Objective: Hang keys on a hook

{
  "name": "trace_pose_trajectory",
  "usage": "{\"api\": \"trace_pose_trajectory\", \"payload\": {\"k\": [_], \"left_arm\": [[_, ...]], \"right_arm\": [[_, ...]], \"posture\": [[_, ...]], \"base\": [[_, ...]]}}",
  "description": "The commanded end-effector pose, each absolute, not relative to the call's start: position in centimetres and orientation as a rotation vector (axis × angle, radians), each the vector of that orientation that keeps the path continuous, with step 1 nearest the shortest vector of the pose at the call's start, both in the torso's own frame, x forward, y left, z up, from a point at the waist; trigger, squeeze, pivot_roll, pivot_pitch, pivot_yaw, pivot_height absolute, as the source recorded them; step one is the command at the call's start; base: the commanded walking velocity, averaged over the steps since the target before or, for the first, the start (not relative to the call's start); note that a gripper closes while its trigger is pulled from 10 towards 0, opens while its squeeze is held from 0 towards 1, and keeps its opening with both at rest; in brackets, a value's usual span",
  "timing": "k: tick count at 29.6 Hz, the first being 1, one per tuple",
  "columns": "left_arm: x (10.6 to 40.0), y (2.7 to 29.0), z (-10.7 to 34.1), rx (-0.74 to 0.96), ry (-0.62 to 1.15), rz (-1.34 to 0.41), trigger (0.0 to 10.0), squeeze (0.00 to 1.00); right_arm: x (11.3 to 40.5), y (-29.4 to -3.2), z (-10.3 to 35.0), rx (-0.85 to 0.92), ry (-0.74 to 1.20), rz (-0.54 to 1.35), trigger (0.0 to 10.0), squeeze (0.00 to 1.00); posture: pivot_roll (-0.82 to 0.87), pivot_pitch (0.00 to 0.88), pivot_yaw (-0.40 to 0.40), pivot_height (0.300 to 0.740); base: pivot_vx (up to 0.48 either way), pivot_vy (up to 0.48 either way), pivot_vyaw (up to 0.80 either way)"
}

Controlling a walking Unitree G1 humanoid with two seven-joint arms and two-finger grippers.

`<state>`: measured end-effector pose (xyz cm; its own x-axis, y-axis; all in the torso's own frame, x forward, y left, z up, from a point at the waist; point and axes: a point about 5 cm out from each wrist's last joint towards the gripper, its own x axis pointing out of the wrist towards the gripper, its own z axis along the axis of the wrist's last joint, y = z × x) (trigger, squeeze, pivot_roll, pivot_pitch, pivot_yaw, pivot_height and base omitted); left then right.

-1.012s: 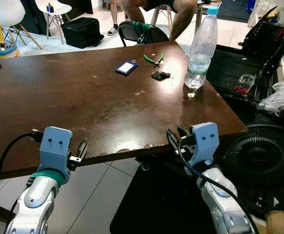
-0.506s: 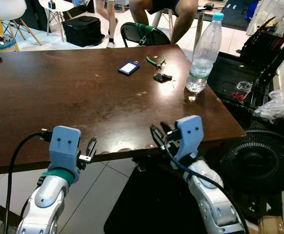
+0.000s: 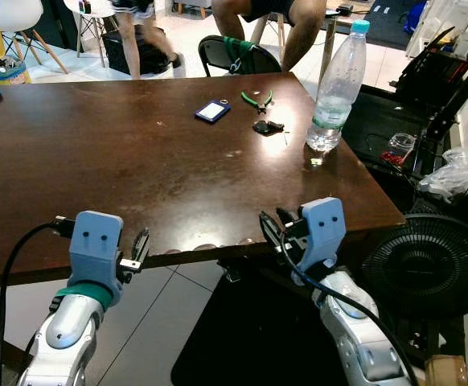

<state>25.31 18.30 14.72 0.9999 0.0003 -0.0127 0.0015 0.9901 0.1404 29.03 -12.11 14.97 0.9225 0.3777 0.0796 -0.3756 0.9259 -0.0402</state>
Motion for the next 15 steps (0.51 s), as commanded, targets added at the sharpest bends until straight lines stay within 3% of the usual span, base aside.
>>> {"api": "trace_pose_trajectory", "payload": {"k": [1, 7, 15], "left_arm": [[25.2, 18.6, 14.4, 0.126, 0.034, 0.012, 10.0, 0.00], [25.8, 17.1, 14.7, 0.137, 0.011, -0.041, 10.0, 0.00], [25.8, 18.6, 14.5, 0.127, 0.031, -0.001, 10.0, 0.00]], "right_arm": [[29.1, -12.4, 14.8, -0.005, -0.072, 0.377, 10.0, 0.00], [29.3, -11.0, 15.0, -0.025, -0.088, 0.418, 10.0, 0.00], [29.5, -12.6, 14.9, -0.020, -0.077, 0.365, 10.0, 0.00]], "posture": [[-0.10, 0.048, 0.067, 0.740], [-0.10, 0.042, 0.070, 0.740], [-0.11, 0.044, 0.074, 0.740]], "base": [[0.000, 0.000, 0.00], [0.000, 0.000, 0.00], [0.000, 0.000, 0.00]]}}
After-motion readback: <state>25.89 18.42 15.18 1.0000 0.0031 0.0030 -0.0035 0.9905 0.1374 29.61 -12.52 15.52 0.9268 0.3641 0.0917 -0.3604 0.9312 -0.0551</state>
